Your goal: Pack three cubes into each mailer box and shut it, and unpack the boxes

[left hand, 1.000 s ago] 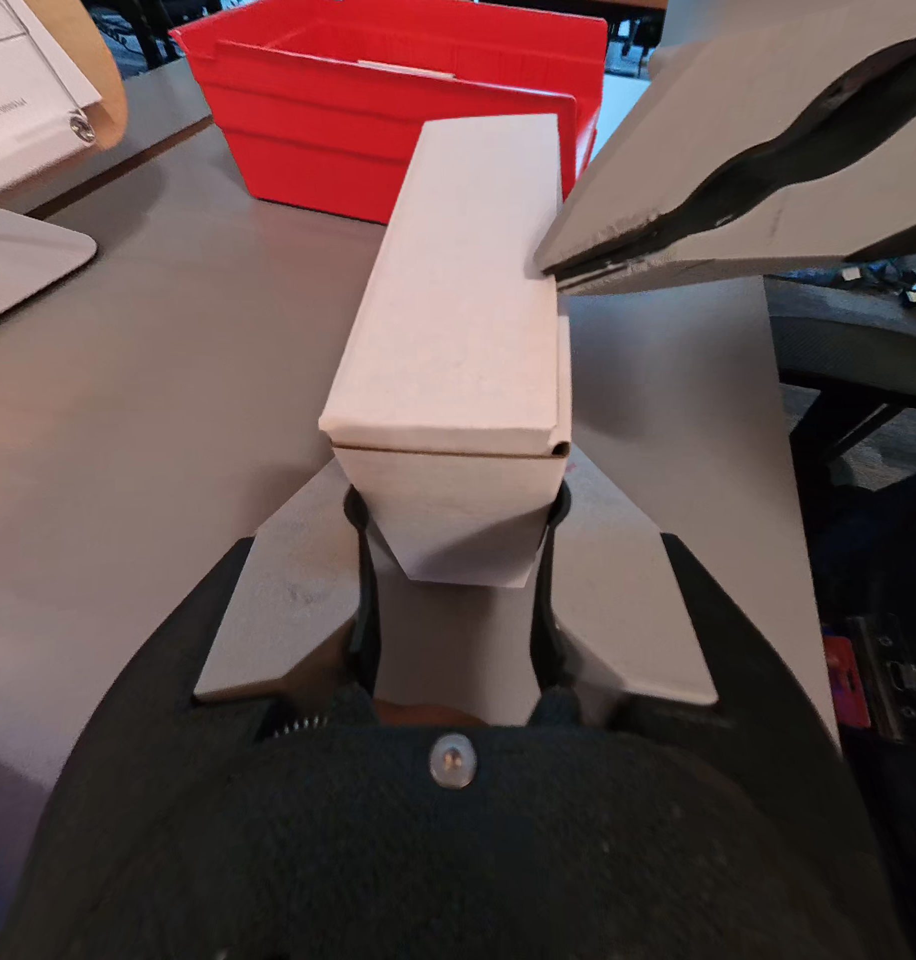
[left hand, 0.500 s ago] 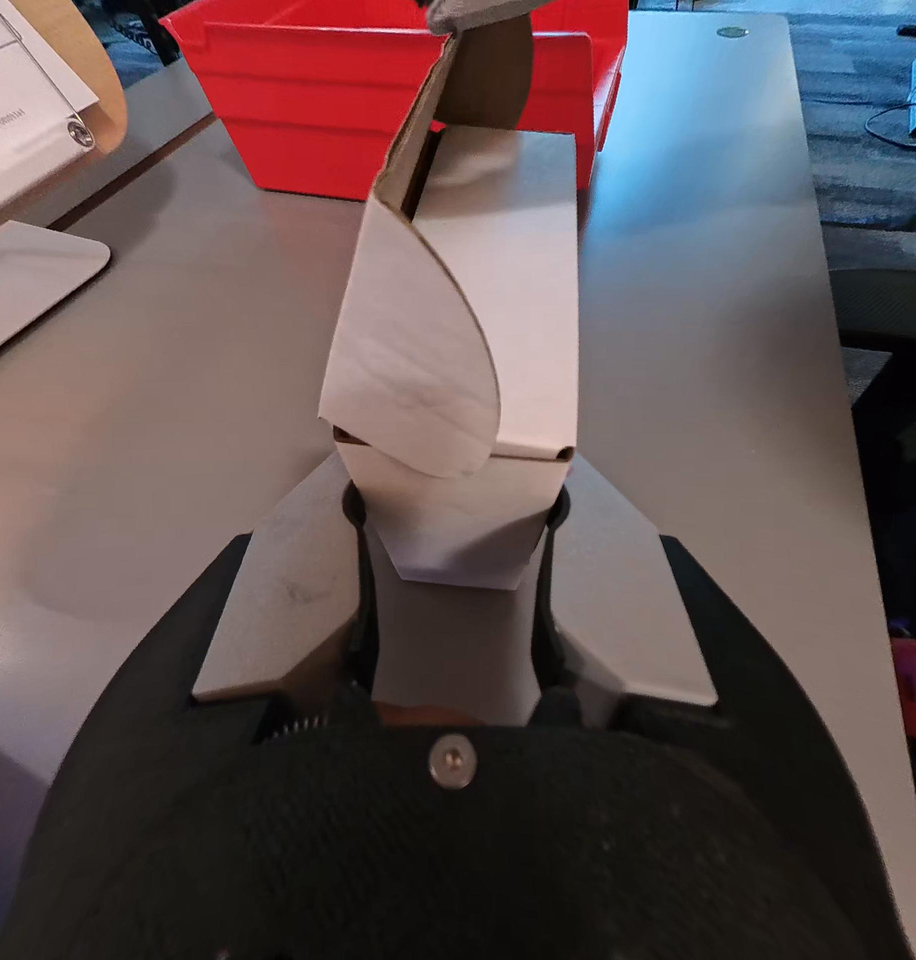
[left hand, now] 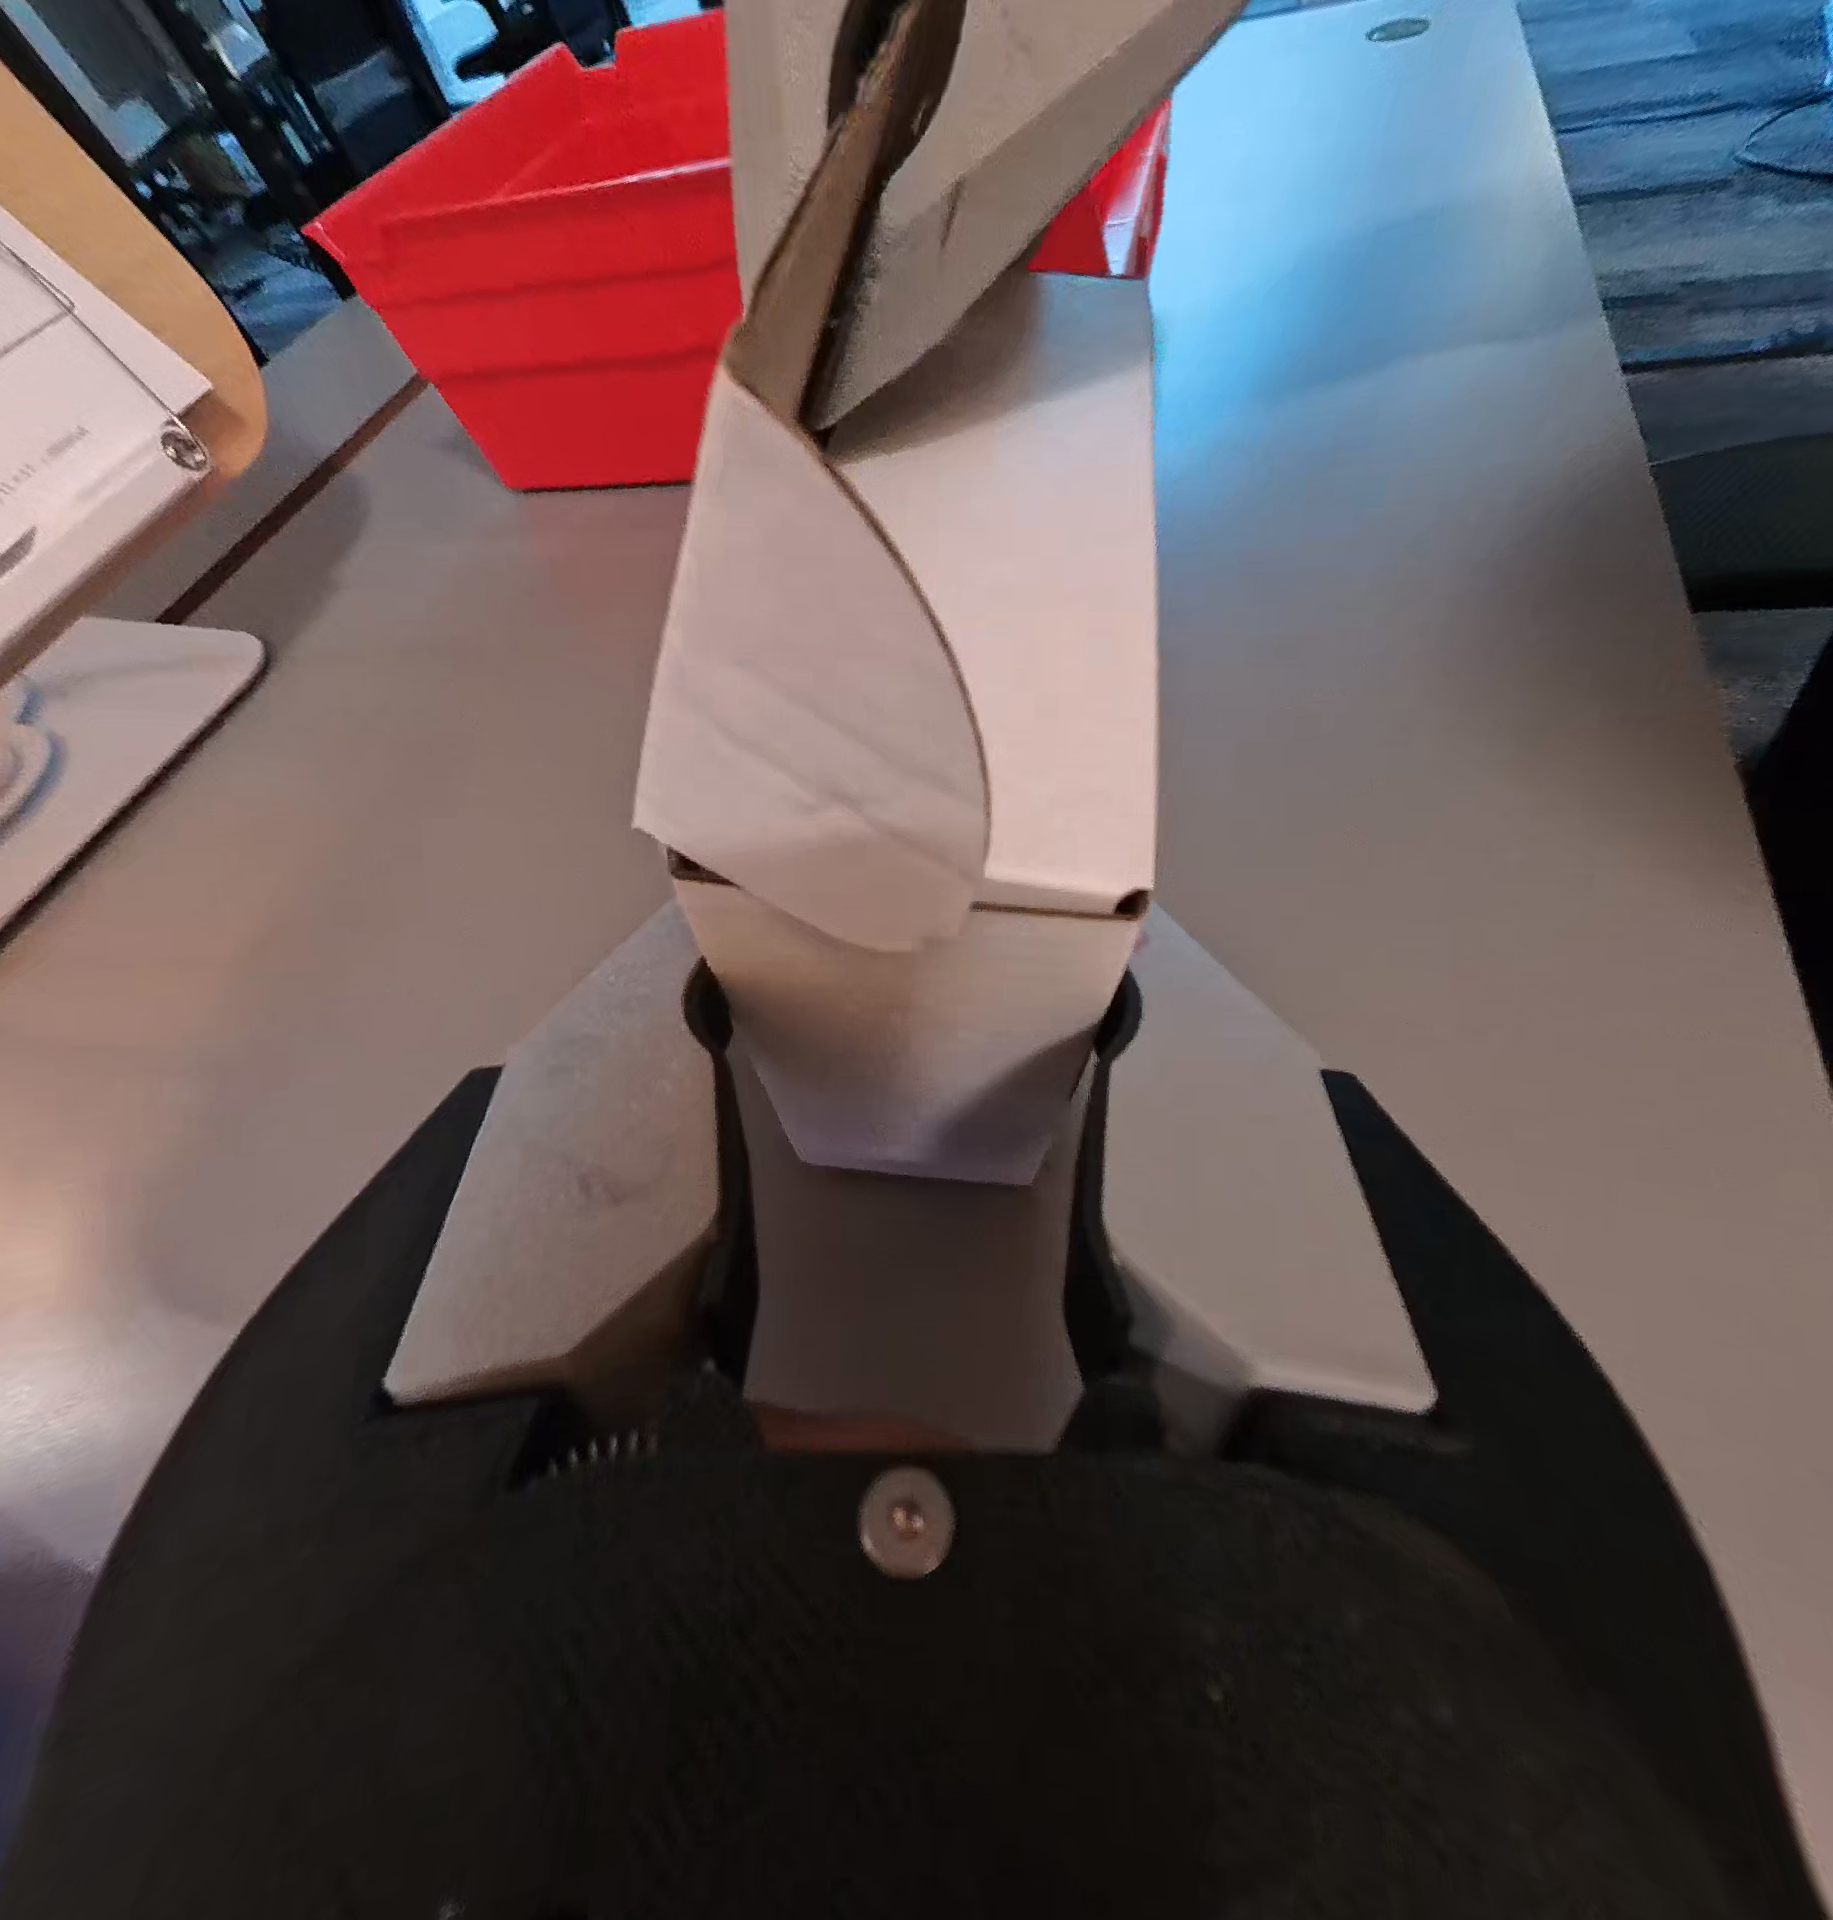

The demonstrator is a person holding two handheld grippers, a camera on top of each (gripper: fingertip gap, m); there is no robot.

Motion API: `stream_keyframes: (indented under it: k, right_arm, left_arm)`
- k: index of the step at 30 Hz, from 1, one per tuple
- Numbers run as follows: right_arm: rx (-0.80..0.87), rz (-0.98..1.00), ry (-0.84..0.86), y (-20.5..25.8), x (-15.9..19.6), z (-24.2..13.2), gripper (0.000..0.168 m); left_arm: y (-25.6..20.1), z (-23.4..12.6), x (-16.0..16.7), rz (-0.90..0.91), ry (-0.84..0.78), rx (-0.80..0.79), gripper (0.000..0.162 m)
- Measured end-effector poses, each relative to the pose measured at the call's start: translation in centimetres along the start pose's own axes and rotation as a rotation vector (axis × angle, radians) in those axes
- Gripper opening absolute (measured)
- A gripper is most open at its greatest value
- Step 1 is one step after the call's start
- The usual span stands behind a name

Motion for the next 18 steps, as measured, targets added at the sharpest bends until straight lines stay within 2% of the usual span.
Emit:
stream_keyframes:
  k: [4,8,11,12,14,18]
  right_arm:
    - [-0.044,0.08,-0.01,-0.9,-0.7,-0.6,0.001]
    - [-0.071,0.152,-0.022,-1.7,-0.9,-1.0,0.001]
    - [0.031,0.16,0.045,-2.3,-0.4,-1.0,0.0]
    - [0.07,0.165,0.064,-2.6,-0.1,-1.2,0.0]
    - [0.083,0.226,0.054,-3.3,0.4,-1.6,0.0]
    - [0.136,0.27,0.043,-4.1,1.2,-2.7,0.0]
  left_arm:
    - [-0.2,-0.3,-0.1,0.136,0.008,-0.109,0.069]
    - [-0.4,-0.7,-0.3,0.327,0.02,-0.295,0.072]
    - [0.0,-0.7,0.2,0.336,0.054,-0.362,0.075]
    - [0.2,-0.7,0.4,0.341,0.069,-0.382,0.067]
    - [0.3,-1.0,0.7,0.364,0.052,-0.423,0.061]
    - [0.2,-2.2,-0.1,0.29,-0.065,-0.429,0.05]
Point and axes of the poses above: each gripper's, where its closed fingertips meet, z out along the fingers, x out of its underside, y = z × x across the jaws, the point moved 10 cm from there along -z, back along the fingers, and after that the axes turned 2 degrees about z, right-handed, at the moved point
